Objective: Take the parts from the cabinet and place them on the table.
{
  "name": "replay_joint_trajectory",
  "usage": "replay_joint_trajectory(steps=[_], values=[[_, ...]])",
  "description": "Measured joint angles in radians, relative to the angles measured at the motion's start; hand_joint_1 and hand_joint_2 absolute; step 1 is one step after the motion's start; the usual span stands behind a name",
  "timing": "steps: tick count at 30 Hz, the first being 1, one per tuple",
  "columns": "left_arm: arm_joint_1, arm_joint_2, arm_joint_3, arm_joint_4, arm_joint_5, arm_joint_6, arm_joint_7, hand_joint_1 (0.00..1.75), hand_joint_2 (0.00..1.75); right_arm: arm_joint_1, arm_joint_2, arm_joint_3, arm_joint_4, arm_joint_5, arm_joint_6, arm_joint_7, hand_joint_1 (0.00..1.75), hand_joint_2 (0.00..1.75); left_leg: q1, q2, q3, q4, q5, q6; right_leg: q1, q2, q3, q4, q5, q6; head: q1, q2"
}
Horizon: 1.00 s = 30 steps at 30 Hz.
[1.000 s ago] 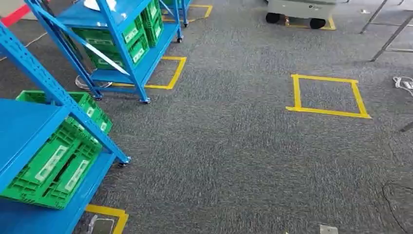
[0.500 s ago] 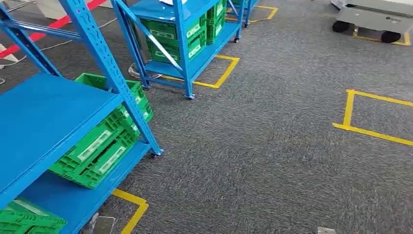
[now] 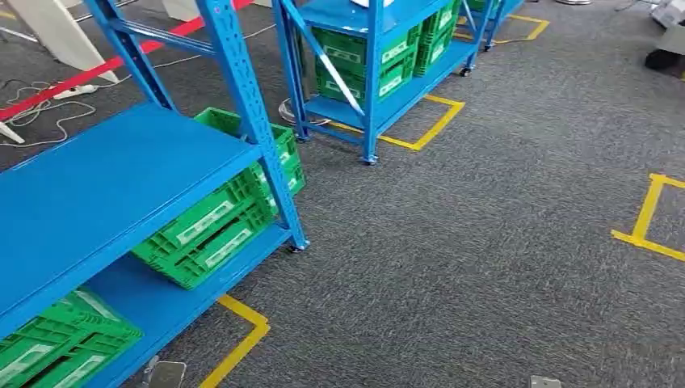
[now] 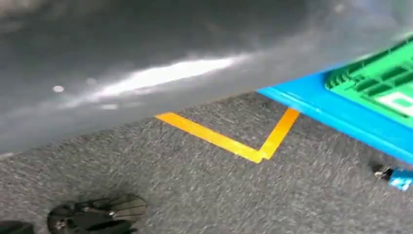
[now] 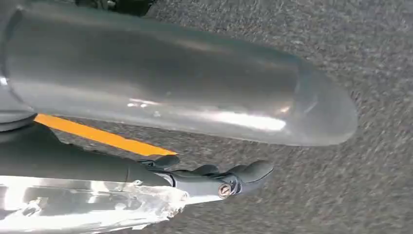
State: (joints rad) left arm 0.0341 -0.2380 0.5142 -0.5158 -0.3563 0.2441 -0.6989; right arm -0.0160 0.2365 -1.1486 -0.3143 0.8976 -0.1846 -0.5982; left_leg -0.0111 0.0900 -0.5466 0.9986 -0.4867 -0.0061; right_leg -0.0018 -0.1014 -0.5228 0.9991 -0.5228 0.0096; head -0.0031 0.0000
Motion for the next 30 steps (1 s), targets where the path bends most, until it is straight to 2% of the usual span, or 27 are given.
replay_joint_trajectory(steps=[2,3,4,5,6,8,9,10,11,12,13,14,15,16,18,19,20,21,22,23,24,25,26,27,28,29,30], values=[[0.004,0.002,-0.002,0.000,-0.002,0.001,0.000,0.00,0.00,-0.003,0.002,-0.004,0.000,0.007,0.002,0.000,0.00,0.00,-0.003,-0.022,-0.007,-0.001,0.001,0.007,-0.001,-0.026,0.006,-0.004,-0.001,0.005,0.000,0.000],[0.006,0.003,-0.002,0.000,-0.003,0.001,0.000,0.00,0.00,-0.005,0.003,-0.005,0.000,0.009,0.002,0.000,0.00,0.00,-0.001,-0.037,-0.005,-0.011,0.006,0.016,0.000,-0.040,0.013,-0.006,-0.003,0.012,-0.002,0.000],[0.010,0.003,-0.003,0.000,-0.003,0.000,0.000,0.00,0.00,-0.005,0.003,-0.005,0.000,0.012,0.002,0.000,0.00,0.00,0.008,-0.049,0.006,-0.021,0.014,0.023,-0.005,-0.016,0.007,0.003,-0.016,0.018,0.000,0.000],[0.008,0.005,-0.005,0.000,-0.003,0.000,0.000,0.00,0.00,-0.006,0.003,-0.007,-0.001,0.013,0.001,-0.001,0.00,0.00,0.010,-0.060,0.006,-0.023,0.016,0.029,-0.006,0.048,-0.010,0.047,-0.048,0.020,0.005,0.000],[0.006,0.006,-0.005,0.000,-0.003,0.000,0.000,0.00,0.00,-0.005,0.003,-0.008,-0.001,0.014,0.001,0.000,0.00,0.00,0.012,-0.074,0.003,-0.023,0.018,0.031,-0.009,0.081,-0.046,0.125,-0.088,0.023,0.010,0.000],[0.006,0.006,-0.008,0.000,-0.007,0.000,0.000,0.00,0.00,0.000,0.003,-0.015,-0.001,0.016,0.001,0.000,0.00,0.00,0.011,-0.102,0.000,-0.022,0.019,0.032,-0.010,0.100,-0.124,0.283,-0.151,0.027,0.012,0.000],[0.008,0.006,-0.009,0.000,-0.008,0.000,0.000,0.00,0.00,0.002,0.003,-0.015,-0.001,0.019,0.001,0.000,0.00,0.00,0.011,-0.116,0.001,-0.021,0.019,0.032,-0.010,0.100,-0.145,0.318,-0.151,0.029,0.012,0.000],[0.011,0.006,-0.010,0.000,-0.008,0.002,0.000,0.00,0.00,0.002,0.003,-0.015,-0.001,0.021,0.001,0.000,0.00,0.00,0.012,-0.132,0.003,-0.020,0.019,0.032,-0.011,0.100,-0.139,0.295,-0.121,0.030,0.011,0.000],[0.011,0.006,-0.010,0.000,-0.008,0.003,0.000,0.00,0.00,0.002,0.003,-0.016,-0.002,0.022,-0.001,0.000,0.00,0.00,0.013,-0.146,0.005,-0.018,0.018,0.030,-0.013,0.101,-0.115,0.233,-0.075,0.030,0.011,0.000],[0.011,0.006,-0.011,0.000,-0.008,0.003,0.000,0.00,0.00,0.001,0.003,-0.016,-0.002,0.024,-0.001,0.000,0.00,0.00,0.016,-0.163,0.007,-0.014,0.015,0.025,-0.016,0.111,-0.072,0.137,-0.019,0.031,0.011,0.000],[0.010,0.006,-0.012,0.000,-0.008,0.004,0.000,0.00,0.00,0.001,0.003,-0.017,-0.003,0.025,-0.001,0.000,0.00,0.00,0.018,-0.175,0.007,-0.009,0.010,0.019,-0.023,0.140,-0.032,0.047,0.022,0.035,0.012,0.000],[0.010,0.007,-0.013,0.000,-0.009,0.004,0.000,0.00,0.00,0.000,0.004,-0.019,-0.003,0.026,0.000,0.001,0.00,0.00,0.015,-0.184,0.001,-0.006,0.008,0.011,-0.029,0.203,-0.019,0.027,-0.003,0.039,0.015,0.000],[0.007,0.008,-0.013,0.000,-0.010,0.005,0.000,0.00,0.00,0.000,0.005,-0.021,-0.003,0.026,0.000,0.000,0.00,0.00,0.014,-0.197,-0.008,0.008,0.008,0.005,-0.031,0.206,-0.015,0.011,-0.003,0.033,0.014,0.000],[0.007,0.008,-0.014,0.000,-0.010,0.007,0.000,0.00,0.00,0.002,0.005,-0.022,-0.003,0.029,0.001,0.003,0.00,0.00,0.018,-0.208,-0.013,0.002,0.013,-0.002,-0.028,0.193,-0.012,0.017,-0.003,0.030,0.015,0.000],[0.013,0.010,-0.014,0.000,-0.010,0.010,0.000,0.00,0.00,0.001,0.005,-0.023,-0.003,0.030,0.002,0.002,0.00,0.00,0.021,-0.233,-0.020,0.000,0.019,-0.013,-0.025,0.171,-0.011,0.019,-0.001,0.016,0.015,0.000],[0.014,0.012,-0.014,0.000,-0.010,0.011,0.000,0.00,0.00,0.000,0.006,-0.024,-0.003,0.031,0.002,0.002,0.00,0.00,0.020,-0.211,-0.022,0.008,0.010,-0.016,-0.029,0.154,-0.010,0.015,0.002,0.007,0.015,0.000],[0.014,0.011,-0.014,0.000,-0.010,0.011,0.000,0.00,0.00,-0.001,0.005,-0.024,-0.006,0.030,0.002,0.000,0.00,0.00,0.015,-0.148,-0.034,0.036,-0.012,-0.021,-0.027,0.144,-0.010,0.014,0.001,-0.001,0.005,0.000],[0.010,0.012,-0.014,0.000,-0.010,0.011,0.000,0.00,0.00,0.001,0.006,-0.026,-0.006,0.030,0.002,0.000,0.00,0.00,0.016,-0.113,-0.066,0.102,-0.052,-0.025,-0.023,0.126,-0.010,0.014,-0.001,-0.006,-0.002,0.000],[0.007,0.012,-0.015,0.000,-0.010,0.011,0.000,0.00,0.00,0.004,0.006,-0.029,-0.006,0.031,0.003,0.000,0.00,0.00,0.017,-0.099,-0.115,0.206,-0.104,-0.028,-0.018,0.103,-0.010,0.015,-0.003,-0.010,-0.002,0.000],[0.006,0.012,-0.015,0.000,-0.010,0.011,0.000,0.00,0.00,0.004,0.006,-0.030,-0.006,0.031,0.002,0.000,0.00,0.00,0.017,-0.097,-0.148,0.276,-0.131,-0.028,-0.016,0.088,-0.010,0.015,-0.005,-0.012,-0.001,0.000],[0.008,0.012,-0.015,0.000,-0.010,0.011,0.000,0.00,0.00,0.004,0.006,-0.031,-0.007,0.030,0.002,0.000,0.00,0.00,0.017,-0.097,-0.170,0.325,-0.142,-0.028,-0.014,0.073,-0.010,0.015,-0.006,-0.013,-0.002,0.000],[0.011,0.012,-0.015,0.000,-0.010,0.011,0.000,0.00,0.00,0.003,0.006,-0.032,-0.008,0.030,0.003,0.000,0.00,0.00,0.017,-0.096,-0.168,0.324,-0.126,-0.025,-0.011,0.059,-0.008,0.015,-0.007,-0.014,-0.002,0.000],[0.014,0.012,-0.014,0.000,-0.010,0.012,0.000,0.00,0.00,0.001,0.006,-0.033,-0.008,0.030,0.003,0.000,0.00,0.00,0.016,-0.094,-0.144,0.278,-0.090,-0.020,-0.007,0.046,-0.005,0.015,-0.009,-0.015,-0.002,0.000],[0.014,0.013,-0.014,0.000,-0.009,0.013,0.000,0.00,0.00,0.000,0.006,-0.034,-0.008,0.031,0.005,0.000,0.00,0.00,0.013,-0.089,-0.104,0.201,-0.045,-0.010,-0.003,0.035,0.000,0.015,-0.012,-0.016,-0.002,0.000],[0.014,0.013,-0.014,0.000,-0.009,0.014,0.000,0.00,0.00,-0.001,0.007,-0.035,-0.009,0.031,0.006,0.000,0.00,0.00,0.005,-0.069,-0.053,0.107,-0.001,0.005,0.001,0.023,0.006,0.014,-0.015,-0.016,-0.002,0.000],[0.014,0.016,-0.014,-0.001,-0.009,0.015,0.000,0.00,0.00,-0.001,0.011,-0.037,-0.009,0.032,0.008,0.000,0.00,0.00,-0.010,-0.010,-0.018,0.039,0.008,0.026,0.002,0.012,0.008,0.013,-0.018,-0.016,0.001,0.000],[0.012,0.016,-0.014,-0.001,-0.009,0.015,0.000,0.00,0.00,0.000,0.011,-0.039,-0.009,0.032,0.010,0.000,0.00,0.00,-0.012,-0.003,-0.011,0.019,0.000,0.032,0.011,0.001,0.008,0.016,-0.023,-0.010,-0.003,0.000]])
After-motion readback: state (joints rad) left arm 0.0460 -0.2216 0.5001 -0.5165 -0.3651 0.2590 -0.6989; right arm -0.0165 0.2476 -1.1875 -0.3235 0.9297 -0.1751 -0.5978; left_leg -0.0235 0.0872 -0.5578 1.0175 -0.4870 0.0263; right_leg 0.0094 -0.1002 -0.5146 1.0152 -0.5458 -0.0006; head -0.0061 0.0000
